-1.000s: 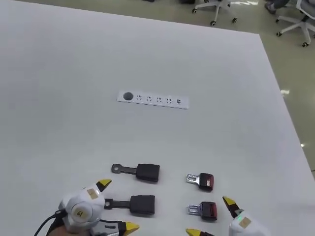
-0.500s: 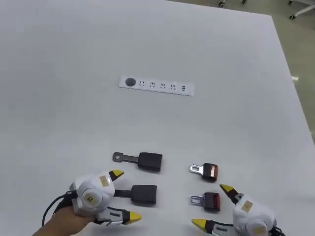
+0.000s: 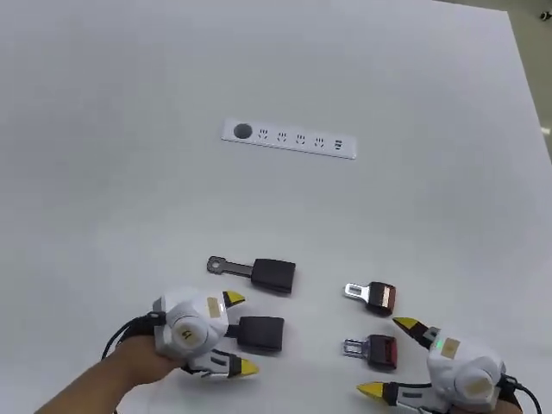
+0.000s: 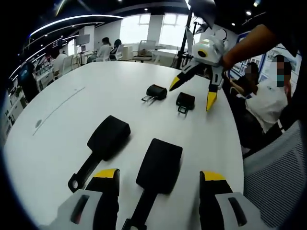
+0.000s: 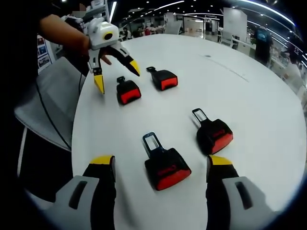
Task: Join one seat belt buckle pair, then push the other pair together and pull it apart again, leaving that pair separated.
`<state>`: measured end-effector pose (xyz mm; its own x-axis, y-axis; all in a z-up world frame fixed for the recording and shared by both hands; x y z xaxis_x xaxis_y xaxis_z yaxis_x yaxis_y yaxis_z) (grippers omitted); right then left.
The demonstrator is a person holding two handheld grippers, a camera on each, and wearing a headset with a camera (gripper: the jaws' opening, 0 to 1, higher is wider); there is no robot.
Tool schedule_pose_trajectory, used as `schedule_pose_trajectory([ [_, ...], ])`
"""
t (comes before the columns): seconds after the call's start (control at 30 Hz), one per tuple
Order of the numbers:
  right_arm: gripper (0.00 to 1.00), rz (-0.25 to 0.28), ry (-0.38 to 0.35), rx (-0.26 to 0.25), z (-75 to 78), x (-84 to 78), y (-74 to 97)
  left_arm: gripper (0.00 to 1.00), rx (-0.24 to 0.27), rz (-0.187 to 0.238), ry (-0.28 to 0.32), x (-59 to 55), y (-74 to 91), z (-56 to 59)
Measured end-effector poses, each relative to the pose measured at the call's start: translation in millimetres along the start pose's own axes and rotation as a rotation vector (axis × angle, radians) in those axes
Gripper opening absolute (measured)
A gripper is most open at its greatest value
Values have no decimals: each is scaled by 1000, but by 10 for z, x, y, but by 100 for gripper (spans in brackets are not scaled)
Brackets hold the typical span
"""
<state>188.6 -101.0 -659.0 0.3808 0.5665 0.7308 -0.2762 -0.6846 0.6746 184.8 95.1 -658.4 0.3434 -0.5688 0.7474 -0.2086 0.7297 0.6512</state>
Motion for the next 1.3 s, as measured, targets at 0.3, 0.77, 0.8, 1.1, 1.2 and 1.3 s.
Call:
schedule_pose_trajectory([
  [0.3,68,-35,30,81,9,-85,-14,63,-43,-51,-49,-71,-123,-23],
  [0.77,57,-83,80,120,31,-185,-38,45,-89,-64,-99,-123,-176,-42],
  [0.8,56,-82,88,120,32,-181,-41,44,-88,-61,-107,-117,-177,-49],
  [1.1,41,-91,129,99,65,-198,-53,38,-116,-70,-190,-145,-175,-35],
  [1.2,36,-103,152,101,52,-225,-60,34,-123,-86,-214,-150,-174,-55],
  [1.3,36,-112,170,100,56,-235,-67,34,-140,-95,-256,-156,-189,-57],
])
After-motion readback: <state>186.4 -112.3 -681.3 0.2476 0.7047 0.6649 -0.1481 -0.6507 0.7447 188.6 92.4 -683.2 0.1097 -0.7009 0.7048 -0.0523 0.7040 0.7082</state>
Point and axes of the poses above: the centre of the closed fingertips' face, and the gripper's own axes: y roughly backward along the fingers, z roughly to its right, x roughly out of its top, the point moved 1 cm from there along y, roughly backward along the fingers, and after that the axes turned 5 degrees about z, right-handed, at the moved point
